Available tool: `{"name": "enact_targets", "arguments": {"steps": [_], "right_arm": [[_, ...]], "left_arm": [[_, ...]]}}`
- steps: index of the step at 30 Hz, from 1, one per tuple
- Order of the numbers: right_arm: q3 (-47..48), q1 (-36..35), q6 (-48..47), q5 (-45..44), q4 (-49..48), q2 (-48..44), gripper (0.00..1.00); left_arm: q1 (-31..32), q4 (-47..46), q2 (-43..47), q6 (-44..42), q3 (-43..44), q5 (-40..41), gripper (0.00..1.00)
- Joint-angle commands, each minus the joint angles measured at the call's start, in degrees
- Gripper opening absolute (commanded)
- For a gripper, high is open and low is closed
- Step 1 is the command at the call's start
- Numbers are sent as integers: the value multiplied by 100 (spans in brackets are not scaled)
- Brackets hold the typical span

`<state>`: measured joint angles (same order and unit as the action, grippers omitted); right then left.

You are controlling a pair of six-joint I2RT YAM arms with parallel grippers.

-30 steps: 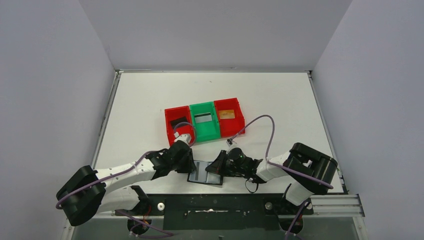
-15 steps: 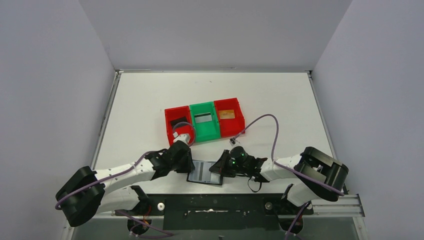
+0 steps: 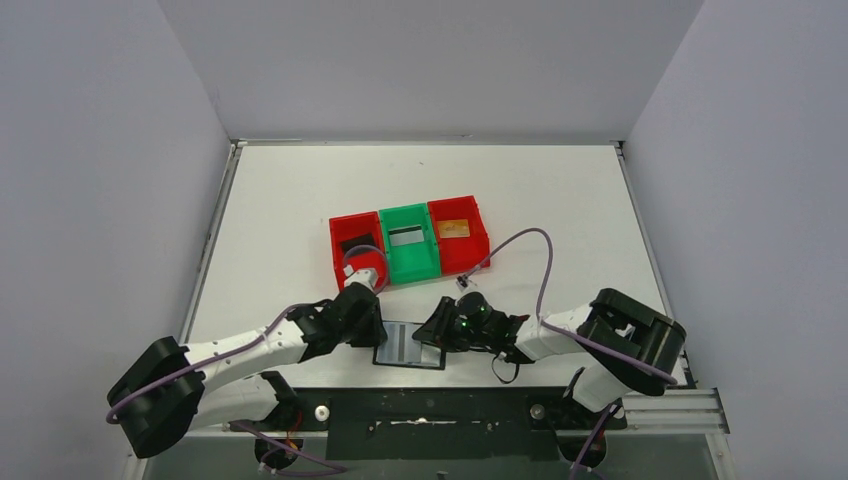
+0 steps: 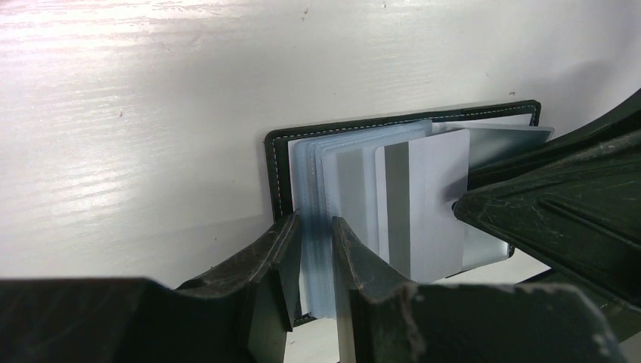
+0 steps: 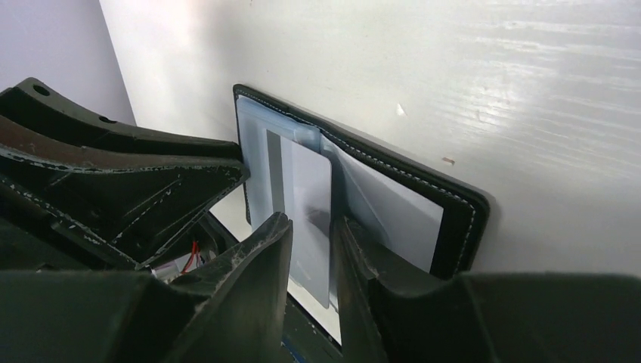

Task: Take the credit cards out of the card holder

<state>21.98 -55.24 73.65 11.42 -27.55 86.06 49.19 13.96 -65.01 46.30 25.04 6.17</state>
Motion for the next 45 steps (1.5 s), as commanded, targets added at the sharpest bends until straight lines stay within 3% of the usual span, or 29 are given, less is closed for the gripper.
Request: {"name": "enact_targets", "arguments": {"steps": [1,4,11,15,21,27,32,42,45], "right_arm": [[193,-134,55,-62,-485,289,29],[238,-267,21,-104,-550,402,26],[129,-300,80,-443,-296,241,0],[-92,-269,83,-681,-136,-188,0],[-46,-115,-242,-651,367,-396,0],[336,-97,-570,-706,892,-221,0],[521,59,-881,-686,1219,-253,0],[397,331,-961,-354,914,-212,0],[201,383,-730,-210,535,-205,4]], "left_arm": [[6,174,145,47,-71,149,21],[11,135,159,109,-129,154,21],[8,259,274,194,-142,284,21],[8,508,474,225,-75,456,22],[-5,658,860,248,235,558,33],[10,-22,1016,-13,562,-134,40],[10,-1096,573,-2,402,-1028,40],[84,-1393,-507,254,73,-960,34],[113,-1276,-635,222,41,-852,28]]}}
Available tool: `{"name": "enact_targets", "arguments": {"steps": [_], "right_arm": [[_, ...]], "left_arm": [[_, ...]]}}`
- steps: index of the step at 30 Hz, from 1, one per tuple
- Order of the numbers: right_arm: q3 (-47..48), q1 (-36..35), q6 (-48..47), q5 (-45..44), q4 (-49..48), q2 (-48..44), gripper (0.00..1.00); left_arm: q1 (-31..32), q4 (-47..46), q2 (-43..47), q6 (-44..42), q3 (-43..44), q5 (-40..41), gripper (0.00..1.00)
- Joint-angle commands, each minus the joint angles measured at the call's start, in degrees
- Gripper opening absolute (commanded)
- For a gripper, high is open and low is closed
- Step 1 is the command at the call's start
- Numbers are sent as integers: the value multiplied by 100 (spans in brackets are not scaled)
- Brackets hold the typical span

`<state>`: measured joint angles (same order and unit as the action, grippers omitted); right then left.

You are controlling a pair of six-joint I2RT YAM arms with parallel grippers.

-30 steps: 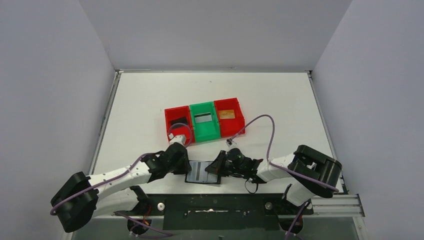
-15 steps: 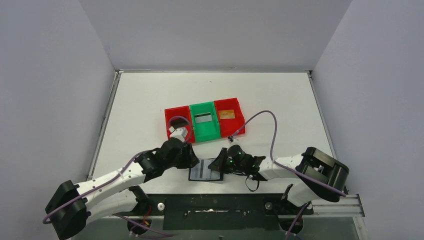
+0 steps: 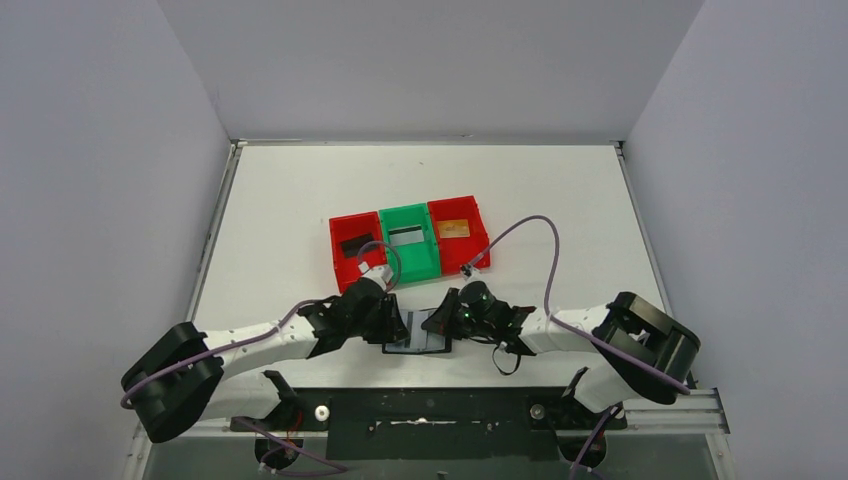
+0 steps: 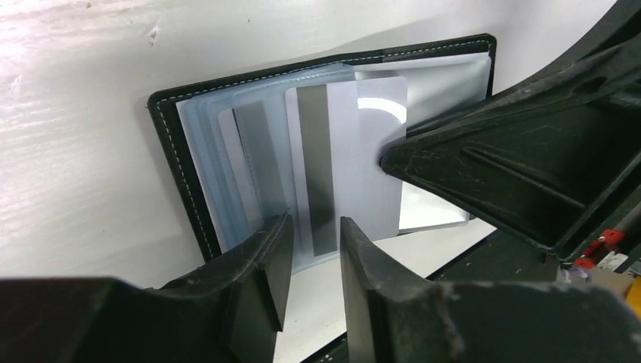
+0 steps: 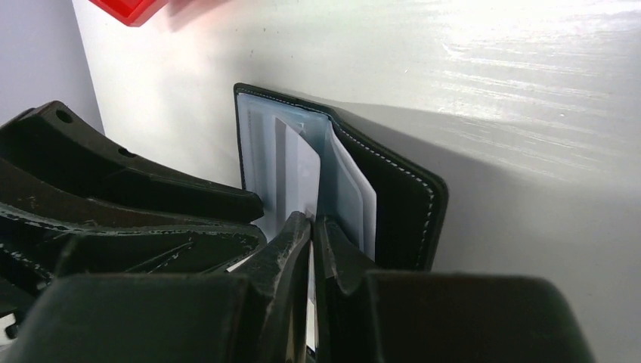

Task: Take the credit cards out of the card holder

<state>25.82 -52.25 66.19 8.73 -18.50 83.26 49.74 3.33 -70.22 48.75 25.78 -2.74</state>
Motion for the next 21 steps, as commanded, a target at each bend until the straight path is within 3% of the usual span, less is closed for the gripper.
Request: {"name": "enact_targets", "arguments": {"steps": [1,5,9,11,15,21], "right_arm": [[-270,105,101,139,-584,82,9],[-477,83,411,270,-1333,204,24],[-485,-56,579,300,-1621,439,26],[-557,-123,709,198,-1797,511,22],[-818,-112,953,110,-2231,534,4],[-871,-55,727,-132,-1448,109,0]], "left_arm": [[70,-154,-123,-23,-52,97,25],[80,130,-95,58,-142,341,15],[91,124,-16,162,-292,389,12],[98,124,34,207,-350,421,12],[98,245,152,231,-398,515,11],[98,468,340,205,-365,686,11]]}}
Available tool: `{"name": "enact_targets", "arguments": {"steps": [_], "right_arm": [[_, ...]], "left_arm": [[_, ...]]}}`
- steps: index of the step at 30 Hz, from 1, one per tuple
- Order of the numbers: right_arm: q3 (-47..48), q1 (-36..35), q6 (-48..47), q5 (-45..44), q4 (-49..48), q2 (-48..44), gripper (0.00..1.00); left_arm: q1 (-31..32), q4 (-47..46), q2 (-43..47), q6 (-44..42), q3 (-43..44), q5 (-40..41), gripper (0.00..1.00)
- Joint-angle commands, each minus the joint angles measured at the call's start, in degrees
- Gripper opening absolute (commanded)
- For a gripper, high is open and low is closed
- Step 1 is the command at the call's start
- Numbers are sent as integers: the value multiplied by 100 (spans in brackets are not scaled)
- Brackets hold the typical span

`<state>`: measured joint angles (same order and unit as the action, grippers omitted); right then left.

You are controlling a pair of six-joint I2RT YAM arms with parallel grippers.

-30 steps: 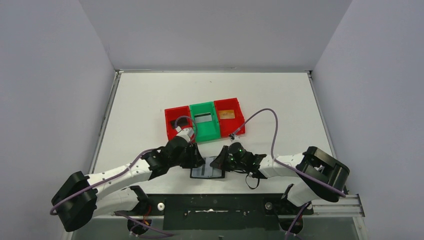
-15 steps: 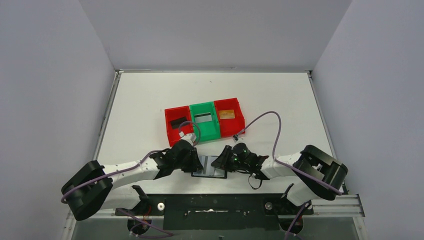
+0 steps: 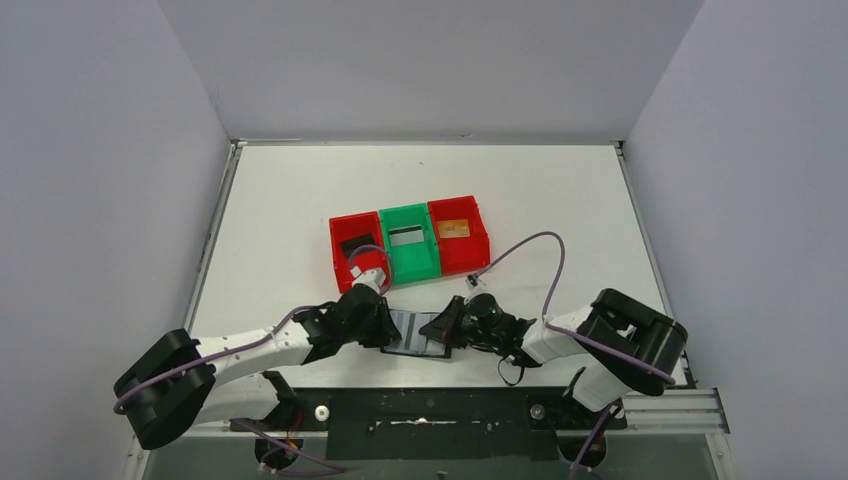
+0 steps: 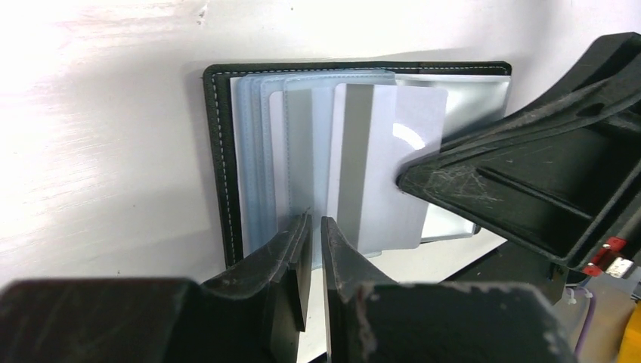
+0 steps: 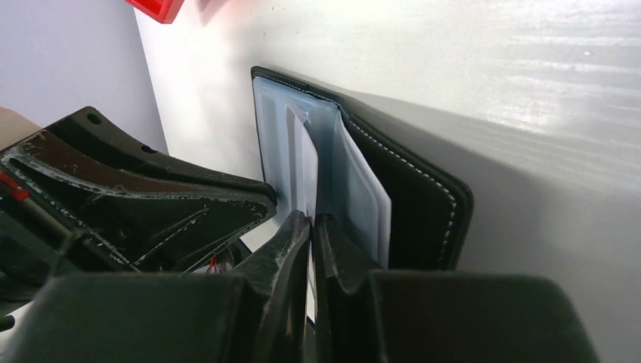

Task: Take the credit cards out of the card holder

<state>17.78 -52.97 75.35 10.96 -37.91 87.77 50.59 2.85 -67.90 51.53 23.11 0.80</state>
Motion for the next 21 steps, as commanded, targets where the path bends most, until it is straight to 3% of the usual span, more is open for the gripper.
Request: {"name": "enact_targets", "arguments": {"steps": [1,9,18,21], "right_arm": [[-88,49,-256,-327,566,-432,0],[-61,254,-733,103,1135,-887,0],[153,260,-1480,-292,1954,-1885,0],[198,261,-1797,-462,2145,-2218,0]], "left_arm": [[5,516,110,-80,-103,355,11],[-5,418,-69,-108,-58,385,11],[-18,477,108,-203,99,393,12],[-21,638,150,-260,294,480,18]]}}
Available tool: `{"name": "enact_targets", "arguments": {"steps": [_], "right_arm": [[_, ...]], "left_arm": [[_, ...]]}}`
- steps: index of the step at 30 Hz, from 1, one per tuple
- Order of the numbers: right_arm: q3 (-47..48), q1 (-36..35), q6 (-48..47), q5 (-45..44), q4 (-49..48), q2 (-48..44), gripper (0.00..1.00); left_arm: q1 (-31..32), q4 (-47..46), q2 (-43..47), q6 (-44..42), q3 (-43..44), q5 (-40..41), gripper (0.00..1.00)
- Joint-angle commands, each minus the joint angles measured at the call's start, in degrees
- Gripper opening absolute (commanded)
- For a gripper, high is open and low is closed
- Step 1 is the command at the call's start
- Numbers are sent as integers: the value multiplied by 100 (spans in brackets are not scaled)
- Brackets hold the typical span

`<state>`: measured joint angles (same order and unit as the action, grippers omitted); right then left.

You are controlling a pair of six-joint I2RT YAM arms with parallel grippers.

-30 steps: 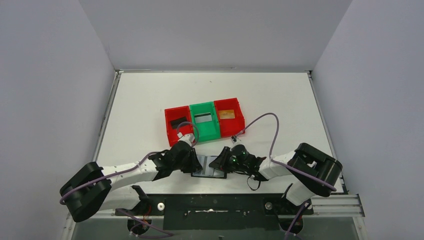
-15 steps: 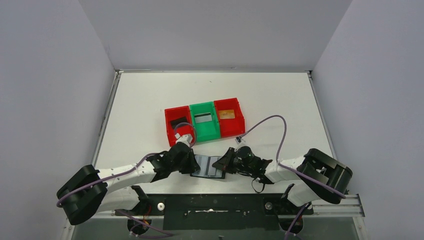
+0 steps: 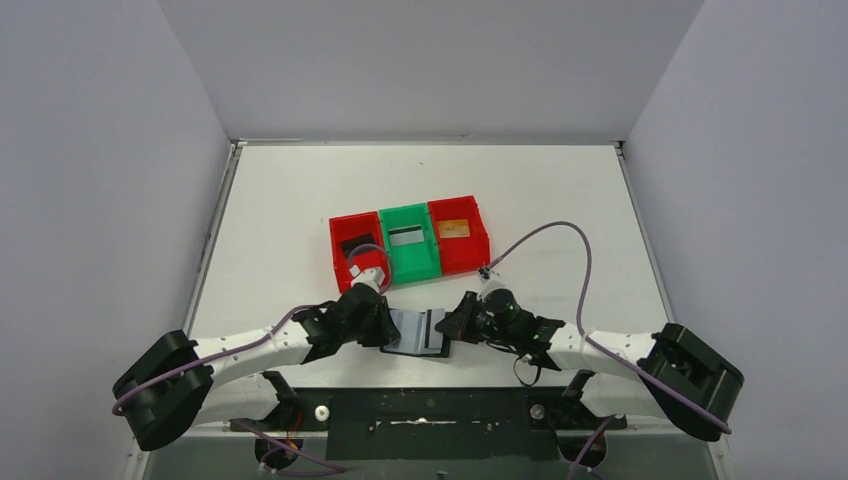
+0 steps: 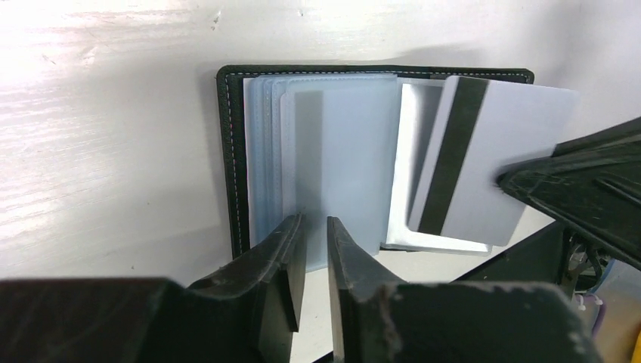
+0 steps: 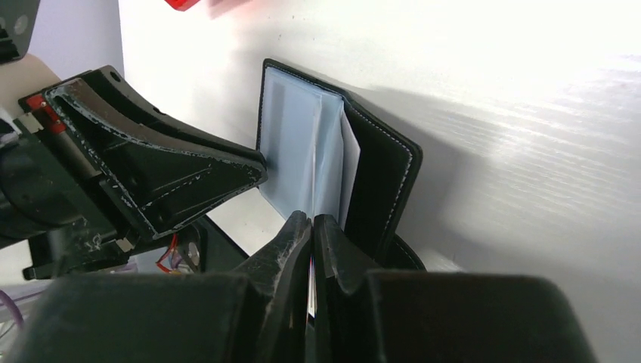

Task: Take the credit cards out of the card holder

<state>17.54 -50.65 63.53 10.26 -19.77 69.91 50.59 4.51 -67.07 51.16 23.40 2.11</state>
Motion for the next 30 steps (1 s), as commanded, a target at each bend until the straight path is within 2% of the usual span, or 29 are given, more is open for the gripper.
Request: {"name": "enact_targets", "arguments": {"steps": [1,7,13,19,22,27,30], "right_arm": [[251,29,-719,-424,377,-517,0],[416,-1,-1256,-686,620,-949,0],[764,-122,-1831,-799,822,-1341,0],[1083,-209,-2474,-1008,1122,-1423,0],[1172,-245,-2623,-1103,1139,-1402,0],[1305,-286,-2657,-1188,1156,-1355,0],[1428,-332,-2779,-1279,1260,-1371,0]], "left_arm": [[-23,535,97,-240,336,404,21],[-31,779,403,-363,625,551,39],[-40,1225,638,-549,937,779,43],[-132,1660,827,-652,1113,1141,51],[-204,1435,886,-708,991,1033,53],[-300,711,700,-665,757,284,52],[-300,856,729,-660,810,487,52]]}}
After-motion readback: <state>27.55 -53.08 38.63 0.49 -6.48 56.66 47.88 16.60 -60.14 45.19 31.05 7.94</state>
